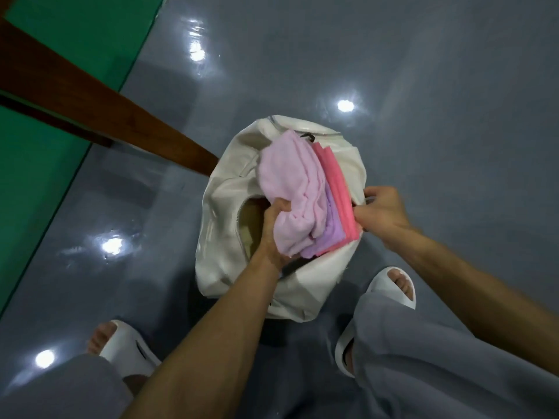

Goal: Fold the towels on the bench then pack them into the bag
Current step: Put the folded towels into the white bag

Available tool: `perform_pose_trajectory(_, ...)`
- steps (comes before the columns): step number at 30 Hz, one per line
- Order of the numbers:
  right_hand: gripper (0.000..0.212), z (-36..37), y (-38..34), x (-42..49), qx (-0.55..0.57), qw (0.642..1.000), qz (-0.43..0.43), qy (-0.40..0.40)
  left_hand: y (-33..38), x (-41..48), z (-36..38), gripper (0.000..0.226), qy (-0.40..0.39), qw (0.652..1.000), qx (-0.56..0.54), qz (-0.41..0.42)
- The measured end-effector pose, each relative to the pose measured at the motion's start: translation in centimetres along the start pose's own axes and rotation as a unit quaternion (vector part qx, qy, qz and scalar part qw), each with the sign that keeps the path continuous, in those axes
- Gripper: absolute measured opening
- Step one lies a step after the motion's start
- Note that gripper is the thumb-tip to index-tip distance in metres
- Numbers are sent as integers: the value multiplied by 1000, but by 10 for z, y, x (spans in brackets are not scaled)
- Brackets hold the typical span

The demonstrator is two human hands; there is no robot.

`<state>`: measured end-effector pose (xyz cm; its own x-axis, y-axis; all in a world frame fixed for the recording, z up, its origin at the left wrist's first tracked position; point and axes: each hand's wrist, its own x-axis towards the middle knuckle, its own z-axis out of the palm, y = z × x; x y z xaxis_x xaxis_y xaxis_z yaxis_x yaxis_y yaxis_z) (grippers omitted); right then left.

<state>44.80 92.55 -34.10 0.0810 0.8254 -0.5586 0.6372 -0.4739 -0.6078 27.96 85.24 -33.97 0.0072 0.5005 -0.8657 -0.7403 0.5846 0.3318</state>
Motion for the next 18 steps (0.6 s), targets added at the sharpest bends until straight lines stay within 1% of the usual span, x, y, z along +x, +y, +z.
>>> perform_pose_trajectory(1, 11, -2, 1, -2, -27, 1000, -12, -10, -1, 4, 1, 12, -22, 999, 24, -17)
perform_pose_trajectory(2, 14, -4, 2, -2, -51, 998, -25, -14, -3, 12, -5, 12, -47, 996, 64, -30)
perform_pose_trajectory(3, 17, -5, 2, -4, -75, 996, -38, -12, -7, 18, -11, 21, -86, 990, 106, -33)
perform_pose_trajectory(4, 19, -7, 2, -4, -96, 994, -51, -6, -6, 24, -14, 28, -95, 983, 151, -35)
perform_pose_trajectory(6, 23, -5, 2, -4, -132, 989, -74, 2, -12, 38, -23, 38, -82, 980, 181, -19)
perform_pose_trajectory(7, 29, -6, 1, -5, -139, 986, -88, 12, -16, 43, -24, 44, -92, 978, 187, -5)
perform_pose_trajectory(8, 41, -8, 1, -6, -144, 984, -104, 28, -17, 39, -19, 43, -96, 978, 186, 20)
perform_pose_trajectory(10, 67, -11, 1, -9, -198, 966, -154, 68, -22, 41, -16, 28, -82, 974, 201, 63)
perform_pose_trajectory(11, 73, -12, 1, -9, -251, 947, -180, 86, -25, 43, -16, 23, -68, 974, 209, 62)
perform_pose_trajectory(12, 73, -12, 0, -9, -313, 923, -199, 98, -25, 43, -17, 22, -56, 972, 220, 58)
perform_pose_trajectory(13, 70, -11, -1, -7, -374, 897, -215, 99, -29, 52, -22, 31, -44, 970, 231, 60)
perform_pose_trajectory(15, 56, -6, -11, 3, -470, 849, -227, 89, -37, 70, -32, 71, -26, 965, 253, 69)
perform_pose_trajectory(16, 46, -6, -19, 10, -501, 829, -231, 87, -44, 84, -39, 83, -20, 964, 256, 65)
perform_pose_trajectory(17, 35, -8, -28, 17, -523, 813, -240, 87, -48, 94, -43, 87, -18, 962, 267, 55)
perform_pose_trajectory(18, 27, -11, -36, 24, -531, 804, -251, 88, -47, 97, -43, 83, -18, 963, 266, 45)
